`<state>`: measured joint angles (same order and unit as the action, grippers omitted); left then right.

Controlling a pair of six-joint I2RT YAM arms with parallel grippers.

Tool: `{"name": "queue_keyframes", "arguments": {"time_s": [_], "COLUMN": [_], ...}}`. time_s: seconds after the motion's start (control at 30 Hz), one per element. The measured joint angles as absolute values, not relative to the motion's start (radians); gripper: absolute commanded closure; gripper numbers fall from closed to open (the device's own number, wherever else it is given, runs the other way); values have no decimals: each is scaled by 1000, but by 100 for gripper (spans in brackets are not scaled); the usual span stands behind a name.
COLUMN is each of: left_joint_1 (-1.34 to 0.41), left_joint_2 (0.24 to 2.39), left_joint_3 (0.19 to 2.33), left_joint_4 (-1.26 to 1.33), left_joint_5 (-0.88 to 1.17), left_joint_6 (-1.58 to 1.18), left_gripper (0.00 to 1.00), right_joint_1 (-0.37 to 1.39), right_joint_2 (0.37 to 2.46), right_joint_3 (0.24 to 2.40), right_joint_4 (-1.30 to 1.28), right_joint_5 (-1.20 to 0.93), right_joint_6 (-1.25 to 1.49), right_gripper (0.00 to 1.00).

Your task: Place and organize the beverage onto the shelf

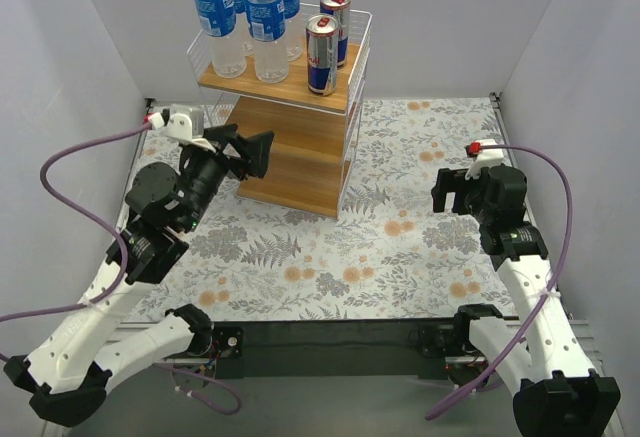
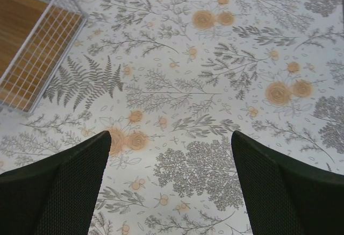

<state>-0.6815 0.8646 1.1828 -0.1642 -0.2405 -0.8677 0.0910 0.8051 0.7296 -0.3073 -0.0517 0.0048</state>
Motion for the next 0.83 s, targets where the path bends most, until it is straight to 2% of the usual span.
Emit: {"name": "queue_keyframes", "arguments": {"time_s": [0.2, 0.37, 0.83], "left_joint_1": [-682, -682, -678], "left_joint_2": [707, 642, 444], "left_joint_3": [913, 777, 660], "left_joint_4": [-240, -284, -425], "left_joint_5": [-359, -435, -577], "left_joint_6": [-1002, -1114, -1343], "left_gripper": [20, 18, 18], "right_joint_1": [91, 91, 91], "right_joint_2": [833, 848, 831], "right_joint_3": [766, 808, 893], "right_joint_4": [-356, -417, -461], "right_joint_5": [99, 191, 340], "right_joint_6": [-8, -30, -38], "right_gripper": [2, 2, 2]}}
